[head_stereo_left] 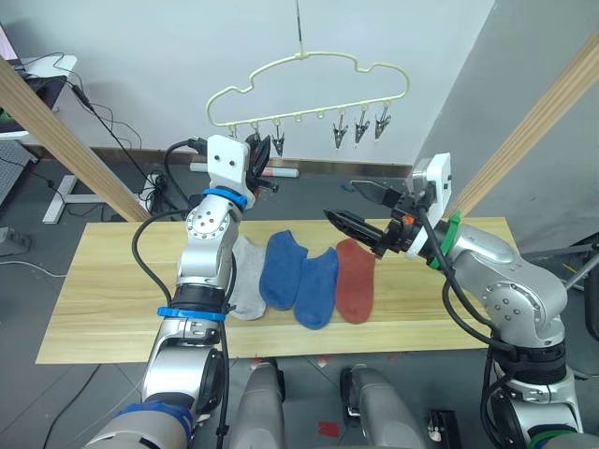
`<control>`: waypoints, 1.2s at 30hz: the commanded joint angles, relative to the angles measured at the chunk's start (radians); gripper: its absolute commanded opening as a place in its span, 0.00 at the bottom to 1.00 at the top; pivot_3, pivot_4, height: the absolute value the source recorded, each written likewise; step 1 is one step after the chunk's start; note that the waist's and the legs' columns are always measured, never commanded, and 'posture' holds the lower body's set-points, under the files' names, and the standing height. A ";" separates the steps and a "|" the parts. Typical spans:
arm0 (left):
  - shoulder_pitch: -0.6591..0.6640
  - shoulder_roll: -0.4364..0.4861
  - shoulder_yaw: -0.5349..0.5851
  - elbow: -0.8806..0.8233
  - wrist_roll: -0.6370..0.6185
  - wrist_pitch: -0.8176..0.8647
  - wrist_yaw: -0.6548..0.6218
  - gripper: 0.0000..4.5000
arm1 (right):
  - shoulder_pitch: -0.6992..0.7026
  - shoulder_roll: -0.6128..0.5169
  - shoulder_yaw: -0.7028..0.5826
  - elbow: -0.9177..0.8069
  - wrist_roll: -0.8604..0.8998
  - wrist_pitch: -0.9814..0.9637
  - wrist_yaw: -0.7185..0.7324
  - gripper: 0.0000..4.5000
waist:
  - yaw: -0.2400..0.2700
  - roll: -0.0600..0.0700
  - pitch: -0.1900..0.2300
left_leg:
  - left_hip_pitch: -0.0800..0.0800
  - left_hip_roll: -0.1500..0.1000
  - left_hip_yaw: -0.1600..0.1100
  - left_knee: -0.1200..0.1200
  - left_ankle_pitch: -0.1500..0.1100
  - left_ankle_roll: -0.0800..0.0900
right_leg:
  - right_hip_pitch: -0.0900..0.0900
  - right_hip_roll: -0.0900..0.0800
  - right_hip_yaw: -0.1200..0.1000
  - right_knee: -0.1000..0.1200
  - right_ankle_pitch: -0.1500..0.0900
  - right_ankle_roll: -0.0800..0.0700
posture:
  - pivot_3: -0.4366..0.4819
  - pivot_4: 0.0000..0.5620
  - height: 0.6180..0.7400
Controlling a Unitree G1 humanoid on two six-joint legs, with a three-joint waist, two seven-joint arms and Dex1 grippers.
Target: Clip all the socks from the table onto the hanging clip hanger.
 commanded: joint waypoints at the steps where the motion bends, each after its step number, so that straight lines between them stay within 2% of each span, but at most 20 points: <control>1: -0.021 0.003 0.012 -0.031 0.000 -0.019 0.003 0.04 | 0.015 0.003 -0.002 -0.055 0.019 -0.008 -0.010 1.00 | -0.001 0.000 0.000 | 0.000 0.000 0.000 0.000 0.000 0.000 | 0.000 0.000 0.000 0.000 0.000 0.000 | 0.43 0.49 1.00; 5: -0.017 0.011 0.016 -0.037 -0.006 0.008 0.000 0.03 | 0.024 -0.008 0.045 -0.025 -0.041 -0.017 -0.024 1.00 | -0.003 0.000 0.000 | 0.000 0.000 0.000 0.000 0.000 0.000 | 0.000 0.000 0.000 0.001 0.000 0.000 | 0.43 0.49 1.00; 9: -0.016 0.029 0.028 -0.056 -0.038 0.120 -0.016 0.03 | 0.017 -0.073 0.207 0.127 -0.281 -0.059 -0.062 1.00 | -0.004 -0.001 0.000 | 0.000 0.000 0.000 0.000 0.000 0.000 | 0.000 0.000 0.000 0.002 0.000 0.000 | 0.44 0.49 1.00; 16: -0.004 0.076 0.120 -0.213 -0.259 0.540 -0.047 0.03 | -0.038 -0.047 0.372 0.554 -0.536 -0.193 -0.042 1.00 | -0.006 -0.001 -0.001 | 0.000 0.000 0.001 0.001 0.001 0.000 | -0.005 0.000 0.002 0.008 0.000 0.001 | 0.47 0.50 1.00; 19: 0.009 0.090 0.138 -0.270 -0.313 0.645 -0.053 0.03 | -0.063 -0.016 0.391 0.703 -0.591 -0.252 -0.025 1.00 | -0.009 -0.001 -0.001 | 0.000 0.001 0.001 0.001 0.001 0.000 | -0.005 0.001 0.002 0.009 0.000 0.000 | 0.48 0.50 1.00; 25: 0.042 0.088 0.139 -0.342 -0.342 0.709 -0.037 0.03 | -0.108 0.040 0.410 0.914 -0.669 -0.334 0.031 1.00 | -0.007 -0.001 -0.001 | 0.001 0.001 0.002 0.001 0.001 0.000 | -0.006 0.001 0.003 0.009 0.000 0.000 | 0.49 0.51 1.00; 28: 0.048 0.088 0.142 -0.362 -0.350 0.726 -0.032 0.03 | -0.102 0.042 0.407 0.934 -0.690 -0.362 0.068 0.87 | -0.005 -0.002 -0.002 | 0.001 0.001 0.002 0.001 0.001 0.000 | -0.006 0.001 0.003 0.009 0.000 0.000 | 0.49 0.51 1.00; 36: 0.058 0.095 0.169 -0.375 -0.401 0.797 -0.039 0.03 | -0.040 0.008 0.387 0.836 -0.708 -0.369 0.145 0.25 | -0.004 -0.002 -0.002 | 0.001 0.001 0.001 0.001 0.001 0.000 | -0.005 0.001 0.003 0.009 0.000 0.000 | 0.50 0.51 1.00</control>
